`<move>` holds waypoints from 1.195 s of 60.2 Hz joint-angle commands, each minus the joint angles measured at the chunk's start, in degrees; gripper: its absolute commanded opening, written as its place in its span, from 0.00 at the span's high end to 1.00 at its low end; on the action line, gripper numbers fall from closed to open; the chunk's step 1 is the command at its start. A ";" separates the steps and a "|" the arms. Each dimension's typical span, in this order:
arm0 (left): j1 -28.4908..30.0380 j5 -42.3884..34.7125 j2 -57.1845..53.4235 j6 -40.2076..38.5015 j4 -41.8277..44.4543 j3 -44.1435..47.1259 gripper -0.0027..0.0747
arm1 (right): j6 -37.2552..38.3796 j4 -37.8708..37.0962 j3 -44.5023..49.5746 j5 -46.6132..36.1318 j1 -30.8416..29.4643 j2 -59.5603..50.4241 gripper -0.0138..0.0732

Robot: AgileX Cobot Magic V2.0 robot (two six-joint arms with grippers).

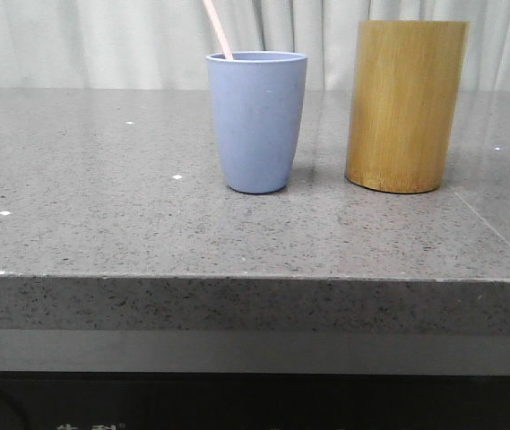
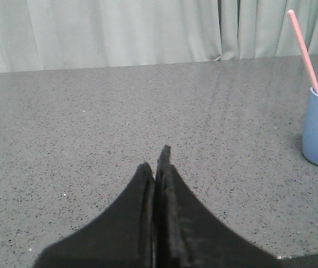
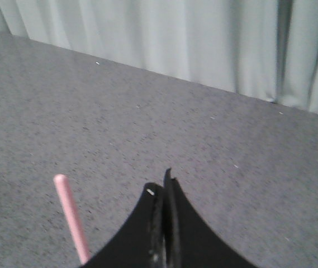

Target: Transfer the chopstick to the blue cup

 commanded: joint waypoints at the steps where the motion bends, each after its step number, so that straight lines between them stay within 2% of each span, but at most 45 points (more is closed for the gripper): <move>1: 0.12 -4.76 0.65 -0.51 0.00 -1.37 0.99 | -0.22 -0.54 -2.49 2.66 -4.85 -4.24 0.94; 10: 0.12 -4.76 0.65 -0.51 0.00 -1.37 0.99 | -0.22 -2.28 -1.14 9.69 -13.45 -7.92 0.94; 21: 0.12 -4.76 0.65 -0.51 0.00 -1.37 0.99 | -0.22 -6.16 7.83 9.30 -19.26 -16.96 0.94; 41: 0.12 -4.76 0.65 -0.51 0.00 -1.37 0.99 | -0.22 -5.64 34.60 -2.78 -19.48 -41.14 0.94; 50: 0.12 -4.76 0.65 -0.51 0.00 -1.37 0.99 | -0.22 -5.51 45.35 -5.13 -19.48 -53.35 0.94; 72: 0.12 -4.76 0.65 -0.51 0.00 -1.37 0.99 | -0.22 -5.20 60.12 -7.54 -19.48 -77.67 0.94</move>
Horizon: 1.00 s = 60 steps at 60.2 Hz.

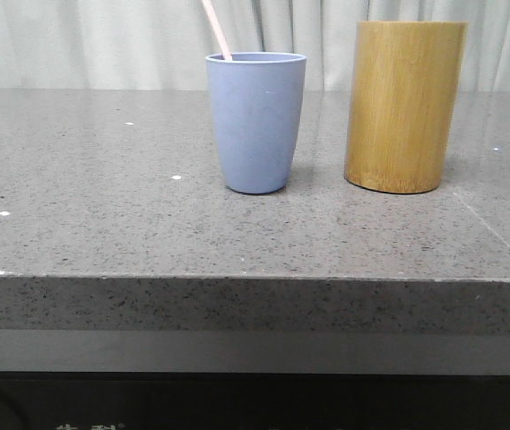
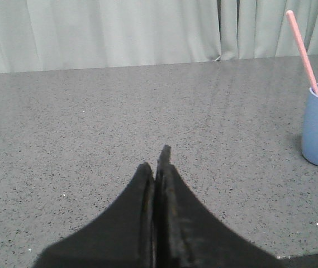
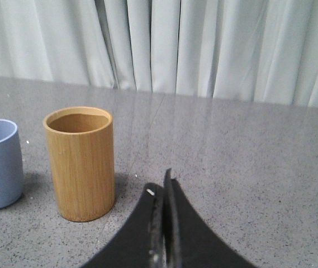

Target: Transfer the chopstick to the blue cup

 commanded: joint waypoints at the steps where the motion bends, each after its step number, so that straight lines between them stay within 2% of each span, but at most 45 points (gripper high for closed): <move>1: 0.12 -4.76 0.65 -0.51 0.00 -1.37 0.99 | -0.22 0.23 0.38 -5.67 -0.43 -2.95 0.94; 10: 0.12 -4.76 0.65 -0.51 0.00 -1.37 0.99 | -0.22 0.23 0.70 -5.52 -0.43 -5.80 0.94; 50: 0.12 -4.76 0.65 -0.51 0.00 -1.37 0.99 | -0.22 0.23 0.70 -5.52 -0.43 -5.66 0.94; 60: 1.82 -9.13 -2.33 -0.19 -2.61 2.23 0.99 | -0.22 0.23 0.70 -5.52 -0.43 -5.66 0.94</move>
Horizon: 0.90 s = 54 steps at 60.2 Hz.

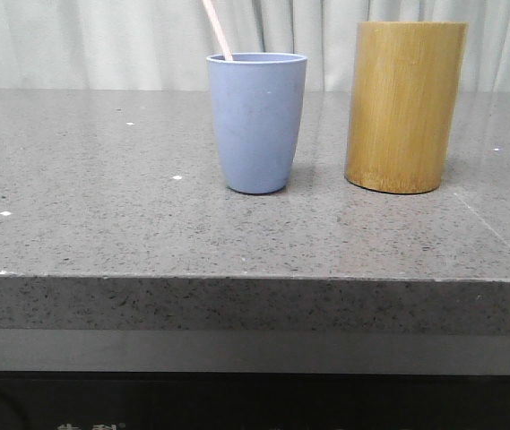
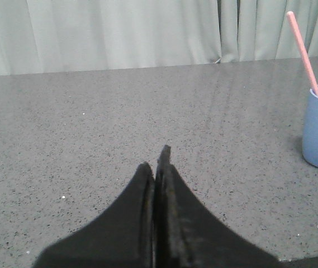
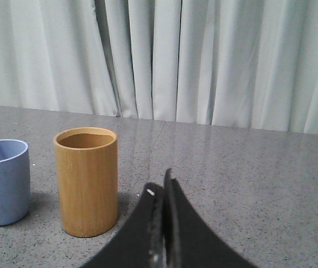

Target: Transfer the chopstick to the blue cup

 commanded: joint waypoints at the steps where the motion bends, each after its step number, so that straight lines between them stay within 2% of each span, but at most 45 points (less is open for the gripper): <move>1: 1.52 -7.57 -1.29 -0.19 -2.36 0.90 0.99 | -0.22 0.01 -1.28 -5.04 -0.43 0.75 0.94; 12: 5.29 -15.96 -5.99 -0.19 -2.49 10.34 0.99 | -0.22 0.01 -1.28 -4.94 -0.43 0.75 0.94; 32: 5.86 -23.86 -5.94 -0.19 -2.49 24.04 0.99 | -0.22 0.01 -1.28 -4.90 -0.43 0.75 0.94; 35: 5.86 -25.70 -5.94 -0.19 -2.49 25.10 0.99 | -0.22 0.01 -1.28 -4.90 -0.43 0.75 0.94; 54: 5.86 -25.70 -5.94 -0.19 -2.49 25.08 0.99 | -0.22 0.01 -1.28 -4.90 -0.43 0.75 0.94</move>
